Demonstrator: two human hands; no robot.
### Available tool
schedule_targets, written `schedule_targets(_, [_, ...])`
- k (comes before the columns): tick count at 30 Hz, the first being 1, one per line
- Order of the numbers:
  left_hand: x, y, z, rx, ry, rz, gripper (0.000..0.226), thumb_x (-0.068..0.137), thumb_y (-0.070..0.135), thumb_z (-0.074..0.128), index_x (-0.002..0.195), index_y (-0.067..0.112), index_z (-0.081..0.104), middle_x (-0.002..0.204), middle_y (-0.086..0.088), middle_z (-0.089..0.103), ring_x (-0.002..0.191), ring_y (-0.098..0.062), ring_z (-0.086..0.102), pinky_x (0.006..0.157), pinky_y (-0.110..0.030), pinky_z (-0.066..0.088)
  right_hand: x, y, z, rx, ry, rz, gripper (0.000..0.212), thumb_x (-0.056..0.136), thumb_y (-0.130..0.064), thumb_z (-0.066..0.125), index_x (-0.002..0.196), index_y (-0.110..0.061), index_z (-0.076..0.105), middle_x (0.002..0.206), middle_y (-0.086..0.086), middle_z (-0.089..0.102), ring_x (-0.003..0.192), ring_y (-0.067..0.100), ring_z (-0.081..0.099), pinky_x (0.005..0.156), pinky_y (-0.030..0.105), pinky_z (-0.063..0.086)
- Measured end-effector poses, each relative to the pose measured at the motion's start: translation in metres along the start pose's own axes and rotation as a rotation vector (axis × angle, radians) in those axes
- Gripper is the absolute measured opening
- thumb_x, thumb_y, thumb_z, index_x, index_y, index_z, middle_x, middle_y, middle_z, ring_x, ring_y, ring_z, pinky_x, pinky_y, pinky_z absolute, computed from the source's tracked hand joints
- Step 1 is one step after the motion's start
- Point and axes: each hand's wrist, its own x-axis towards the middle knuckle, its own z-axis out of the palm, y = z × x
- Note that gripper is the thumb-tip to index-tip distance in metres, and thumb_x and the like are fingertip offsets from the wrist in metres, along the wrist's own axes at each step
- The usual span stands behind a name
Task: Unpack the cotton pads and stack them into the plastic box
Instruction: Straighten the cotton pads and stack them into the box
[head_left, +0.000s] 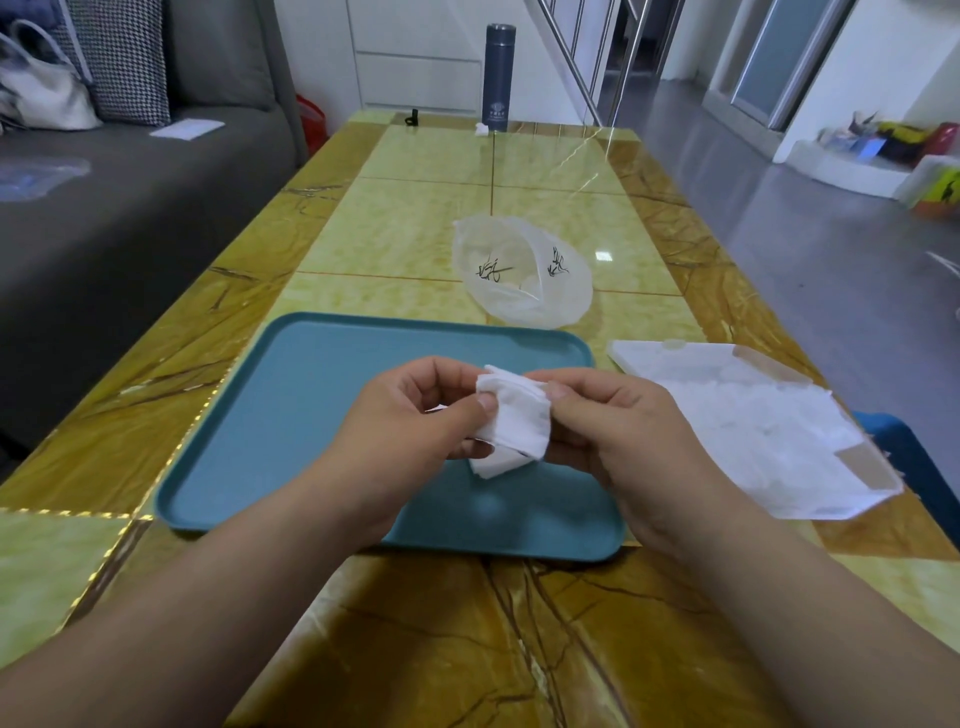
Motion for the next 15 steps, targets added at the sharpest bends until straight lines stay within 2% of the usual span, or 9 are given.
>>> schedule_targets(3, [0.0, -0.001, 0.0, 0.025, 0.021, 0.008, 0.008, 0.094, 0.003, 0.07, 0.102, 0.004, 0.071, 0.102, -0.018, 0.077, 0.087, -0.024, 0.074, 0.073, -0.032, 0.062, -0.002, -0.001, -0.002, 0.025, -0.095, -0.023, 0.031, 0.086, -0.026, 0.081, 0.112, -0.009, 0.078, 0.105, 0.017, 0.079, 0.103, 0.036, 0.076, 0.093, 0.043, 0.061])
schedule_targets(5, [0.001, -0.002, -0.001, 0.113, 0.041, 0.044, 0.012, 0.093, 0.006, 0.073, 0.104, 0.012, 0.072, 0.097, -0.01, 0.077, 0.083, -0.022, 0.073, 0.076, -0.037, 0.063, -0.003, 0.002, -0.002, -0.047, -0.08, -0.063, 0.036, 0.08, -0.018, 0.087, 0.114, -0.01, 0.077, 0.102, 0.013, 0.08, 0.101, 0.032, 0.077, 0.097, 0.045, 0.06])
schedule_targets(8, [0.001, 0.0, -0.004, 0.285, 0.009, 0.075, 0.023, 0.092, 0.014, 0.075, 0.113, 0.025, 0.073, 0.081, -0.003, 0.068, 0.069, -0.015, 0.063, 0.068, -0.031, 0.055, 0.001, 0.009, -0.003, -0.181, 0.012, -0.089, 0.025, 0.092, 0.002, 0.072, 0.112, -0.012, 0.077, 0.098, 0.007, 0.081, 0.097, 0.025, 0.078, 0.097, 0.045, 0.06])
schedule_targets(11, [-0.003, 0.002, -0.003, 0.328, -0.061, 0.071, 0.008, 0.094, 0.014, 0.073, 0.1, 0.016, 0.077, 0.072, -0.011, 0.066, 0.058, -0.014, 0.055, 0.055, -0.022, 0.047, 0.004, 0.012, -0.002, -0.261, 0.065, -0.101, 0.028, 0.096, 0.004, 0.065, 0.108, -0.019, 0.077, 0.097, 0.001, 0.081, 0.095, 0.017, 0.076, 0.092, 0.036, 0.06])
schedule_targets(15, [-0.004, 0.0, 0.0, 0.331, -0.074, 0.091, 0.008, 0.094, 0.013, 0.073, 0.089, 0.006, 0.074, 0.067, -0.005, 0.066, 0.057, -0.017, 0.055, 0.057, -0.027, 0.047, 0.006, 0.016, 0.0, -0.227, 0.179, -0.06, 0.029, 0.098, -0.005, 0.066, 0.122, -0.021, 0.073, 0.108, 0.0, 0.079, 0.103, 0.011, 0.074, 0.1, 0.036, 0.058])
